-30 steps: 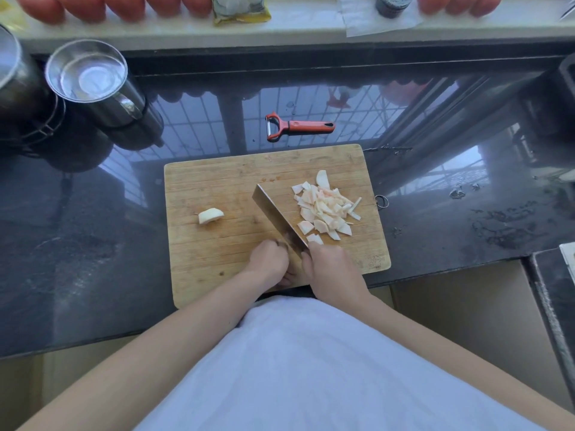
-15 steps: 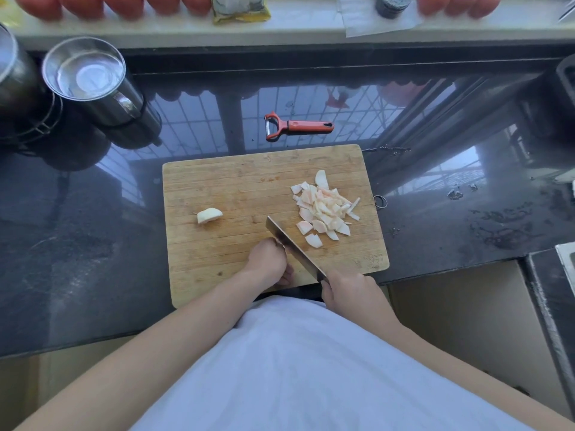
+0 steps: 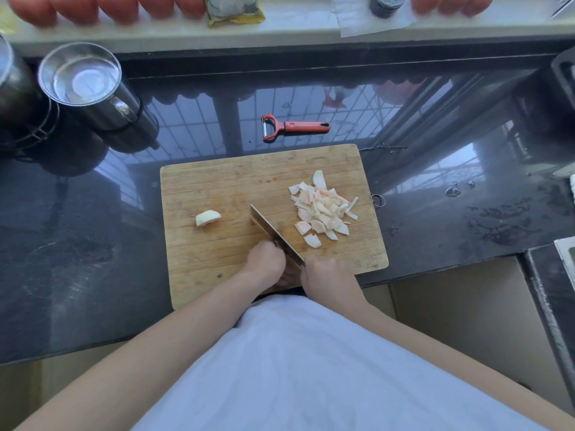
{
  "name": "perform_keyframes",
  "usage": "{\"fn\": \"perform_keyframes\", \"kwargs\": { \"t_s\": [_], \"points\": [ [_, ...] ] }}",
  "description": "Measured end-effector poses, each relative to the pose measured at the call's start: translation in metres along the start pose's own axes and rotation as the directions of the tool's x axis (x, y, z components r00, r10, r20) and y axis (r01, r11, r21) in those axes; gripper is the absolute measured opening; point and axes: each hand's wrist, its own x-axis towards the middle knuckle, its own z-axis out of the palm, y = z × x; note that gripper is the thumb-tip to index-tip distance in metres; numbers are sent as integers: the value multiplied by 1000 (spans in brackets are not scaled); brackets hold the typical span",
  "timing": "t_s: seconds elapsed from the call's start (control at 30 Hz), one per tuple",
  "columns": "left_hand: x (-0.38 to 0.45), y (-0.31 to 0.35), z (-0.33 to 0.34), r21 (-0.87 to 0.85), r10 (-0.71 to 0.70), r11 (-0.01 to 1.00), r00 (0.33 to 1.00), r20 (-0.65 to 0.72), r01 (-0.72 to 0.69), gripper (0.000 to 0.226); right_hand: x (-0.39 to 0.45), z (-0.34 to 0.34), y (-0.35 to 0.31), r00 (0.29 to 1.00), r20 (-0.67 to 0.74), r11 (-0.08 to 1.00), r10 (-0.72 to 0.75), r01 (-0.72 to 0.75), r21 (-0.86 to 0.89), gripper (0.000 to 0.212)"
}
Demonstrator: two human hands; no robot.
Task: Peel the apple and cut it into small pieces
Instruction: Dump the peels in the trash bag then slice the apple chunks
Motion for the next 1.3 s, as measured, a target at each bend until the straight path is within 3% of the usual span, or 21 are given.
{"fn": "perform_keyframes", "kwargs": {
  "t_s": [0.1, 0.23, 0.37, 0.47, 0.6, 0.8, 0.9, 0.97, 1.07, 1.1, 1.2, 1.3],
  "points": [
    [1, 0, -2, 39, 3, 999, 1000, -4, -3, 35, 13, -1, -10, 1000, -23, 998, 1, 0, 64, 13],
    [-5, 3, -3, 46, 26, 999, 1000, -7, -25, 37, 18, -4, -3, 994, -78, 976, 73, -55, 211, 23],
    [-4, -1, -11, -97, 23, 995, 996, 83, -15, 41, 5, -15, 23, 983, -116, 947, 143, -101, 306, 27],
    [-8, -11, -33, -254, -8, 967, 995, 95, 32, 39, -5, -20, 30, 992, -77, 955, 98, -72, 287, 28],
    [-14, -37, -68, -410, -102, 908, 995, -10, 89, 28, -9, -10, 19, 1000, 23, 979, 2, -7, 205, 28],
    [-33, -60, -97, -584, -171, 808, 979, -112, 74, 16, 11, -13, 22, 998, -17, 971, 57, -51, 232, 25],
    [-42, -53, -97, -574, -137, 818, 983, -118, 45, 14, 24, -25, 37, 996, -86, 991, 30, -18, 130, 22],
    [-47, -42, -97, -553, -104, 833, 984, -142, 8, 14, 27, -30, 48, 993, -114, 997, -27, 35, 72, 21],
    [-56, -19, -91, -468, -3, 876, 970, -241, -114, 17, 21, -32, 57, 953, -109, 950, -281, 260, -171, 9],
    [-62, -8, -85, -381, 51, 908, 948, -313, -175, 18, 18, -32, 61, 929, -100, 913, -355, 322, -251, 16],
    [-81, 26, -54, -59, 281, 934, 829, -484, -351, 23, 17, -39, 78, 870, -262, 893, -419, 343, -291, 22],
    [-86, 46, -19, 351, 506, 861, 691, -516, -368, 22, 22, -47, 96, 791, -444, 903, -422, 323, -283, 16]
  ]
}}
